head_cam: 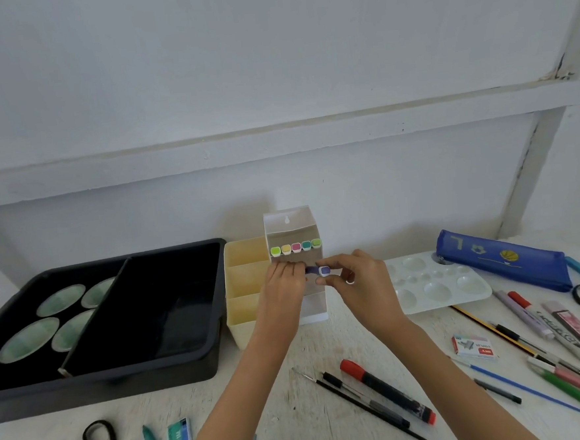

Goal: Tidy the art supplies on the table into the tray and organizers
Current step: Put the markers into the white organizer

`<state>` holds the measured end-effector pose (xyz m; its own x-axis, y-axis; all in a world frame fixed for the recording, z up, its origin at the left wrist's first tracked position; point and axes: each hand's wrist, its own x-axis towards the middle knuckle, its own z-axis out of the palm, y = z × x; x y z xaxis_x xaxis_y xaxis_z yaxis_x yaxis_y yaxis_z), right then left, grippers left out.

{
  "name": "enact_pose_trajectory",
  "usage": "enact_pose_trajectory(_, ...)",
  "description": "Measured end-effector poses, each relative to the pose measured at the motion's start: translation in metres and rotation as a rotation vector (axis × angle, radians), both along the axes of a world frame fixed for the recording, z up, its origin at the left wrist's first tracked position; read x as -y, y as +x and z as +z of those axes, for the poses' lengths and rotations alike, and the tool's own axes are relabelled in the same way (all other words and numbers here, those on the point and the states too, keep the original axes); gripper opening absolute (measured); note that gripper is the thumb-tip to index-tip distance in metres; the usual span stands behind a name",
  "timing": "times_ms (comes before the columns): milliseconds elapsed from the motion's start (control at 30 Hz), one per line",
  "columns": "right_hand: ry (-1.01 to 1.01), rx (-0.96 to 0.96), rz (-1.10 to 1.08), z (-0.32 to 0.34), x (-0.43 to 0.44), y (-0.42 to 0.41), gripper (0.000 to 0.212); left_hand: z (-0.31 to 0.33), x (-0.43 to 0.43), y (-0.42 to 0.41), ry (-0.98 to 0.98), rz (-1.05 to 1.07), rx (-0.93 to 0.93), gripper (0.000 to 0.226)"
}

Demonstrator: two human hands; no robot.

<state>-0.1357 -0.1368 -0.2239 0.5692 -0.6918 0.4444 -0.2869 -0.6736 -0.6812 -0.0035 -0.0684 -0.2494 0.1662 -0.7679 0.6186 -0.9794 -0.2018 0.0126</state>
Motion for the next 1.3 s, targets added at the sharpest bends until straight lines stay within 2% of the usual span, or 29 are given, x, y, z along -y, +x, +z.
enact_pose_trajectory(300,0.044,-0.081,0.016,-0.010,-0.003,0.027,0.022,0.016,-0.003,0.000,0.102,0.024,0.076,0.045)
enact_pose_trajectory(600,-0.134,-0.375,0.043,0.004,-0.004,0.024,0.036,0.017,-0.001,0.000,0.092,0.026,0.015,0.044)
enact_pose_trajectory(900,-0.205,-0.566,0.012,0.010,-0.005,0.040,0.028,0.014,0.003,0.001,0.117,0.047,0.005,0.046)
enact_pose_trajectory(1033,-0.194,-0.554,-0.011,0.001,-0.002,0.038,0.029,0.016,0.004,-0.003,0.139,0.054,0.024,0.047)
enact_pose_trajectory(1100,-0.142,-0.497,0.027,-0.007,-0.005,0.035,0.044,0.016,0.004,-0.007,0.129,0.071,0.053,0.044)
enact_pose_trajectory(1200,-0.052,-0.366,0.079,-0.022,-0.024,0.019,0.071,0.021,0.001,-0.017,0.182,0.098,0.061,0.037)
enact_pose_trajectory(1233,-0.030,-0.311,0.067,-0.025,-0.033,0.009,0.072,0.022,0.001,-0.020,0.202,0.136,0.065,0.035)
enact_pose_trajectory(1300,0.013,-0.166,0.029,-0.032,-0.051,-0.013,0.066,0.020,-0.005,-0.030,0.194,0.165,-0.024,0.049)
